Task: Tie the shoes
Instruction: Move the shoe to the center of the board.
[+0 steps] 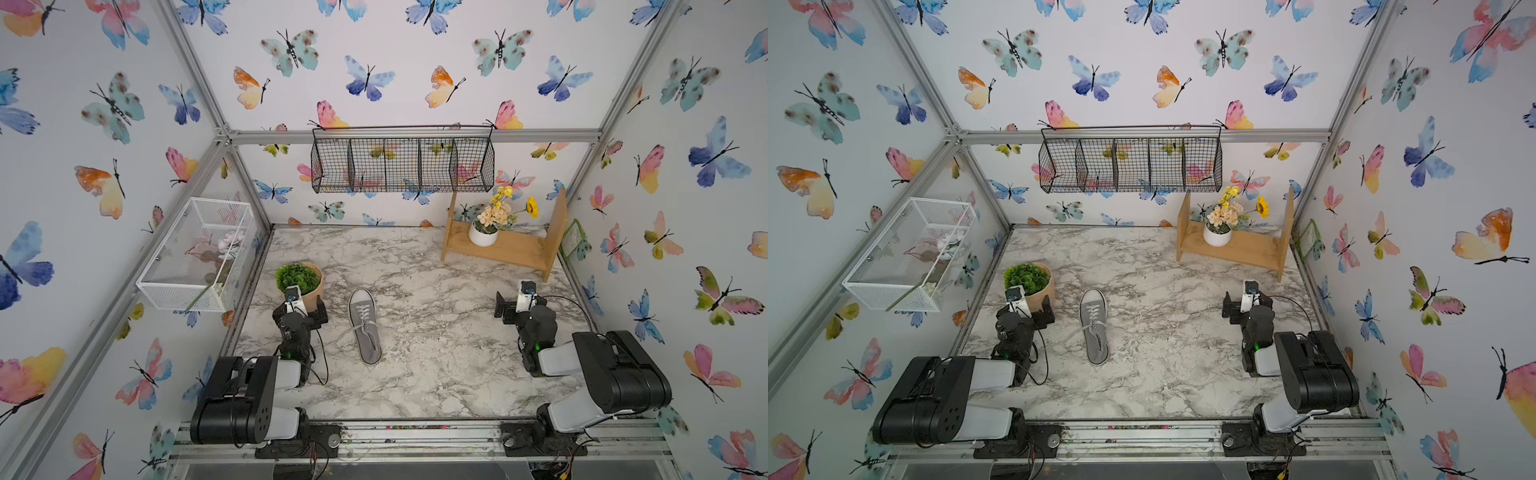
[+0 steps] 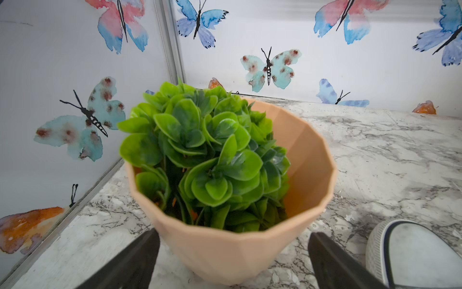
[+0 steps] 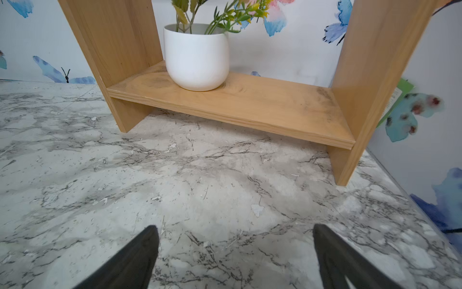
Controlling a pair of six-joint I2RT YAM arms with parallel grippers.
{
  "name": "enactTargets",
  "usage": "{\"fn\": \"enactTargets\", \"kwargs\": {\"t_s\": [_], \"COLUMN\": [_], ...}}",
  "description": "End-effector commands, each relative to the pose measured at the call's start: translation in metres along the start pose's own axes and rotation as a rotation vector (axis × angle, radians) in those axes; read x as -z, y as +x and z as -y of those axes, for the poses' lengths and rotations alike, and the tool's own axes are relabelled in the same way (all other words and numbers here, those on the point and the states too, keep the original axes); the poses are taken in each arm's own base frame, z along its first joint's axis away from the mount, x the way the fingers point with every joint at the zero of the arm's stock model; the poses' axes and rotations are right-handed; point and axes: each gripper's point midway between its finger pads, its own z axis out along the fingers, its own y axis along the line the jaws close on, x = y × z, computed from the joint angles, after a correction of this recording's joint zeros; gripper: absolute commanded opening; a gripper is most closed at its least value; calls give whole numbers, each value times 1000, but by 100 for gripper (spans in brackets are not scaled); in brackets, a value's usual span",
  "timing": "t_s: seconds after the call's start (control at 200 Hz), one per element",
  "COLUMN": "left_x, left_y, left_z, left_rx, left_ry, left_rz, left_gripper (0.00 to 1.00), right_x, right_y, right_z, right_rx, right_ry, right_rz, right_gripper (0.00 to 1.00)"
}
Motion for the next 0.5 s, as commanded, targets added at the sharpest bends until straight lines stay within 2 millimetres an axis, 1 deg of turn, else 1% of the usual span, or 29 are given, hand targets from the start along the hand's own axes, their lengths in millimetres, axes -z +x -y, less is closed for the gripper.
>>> {"fn": "enactTargets", "kwargs": {"t_s": [0.0, 0.496], "left_x": [-3, -3], "left_y": [-12, -12], "left_z": [10, 10], "left_rx": [-4, -2], "left_ry": [45, 44], "left_rz": [39, 39], "left_gripper": [99, 99], "right_x": [-4, -6], "right_y": [-8, -8], "right_z": [-4, -2], "right_rx": [6, -1], "right_ry": [-20, -11], "right_rz": [27, 21], "right_gripper": [99, 99]}}
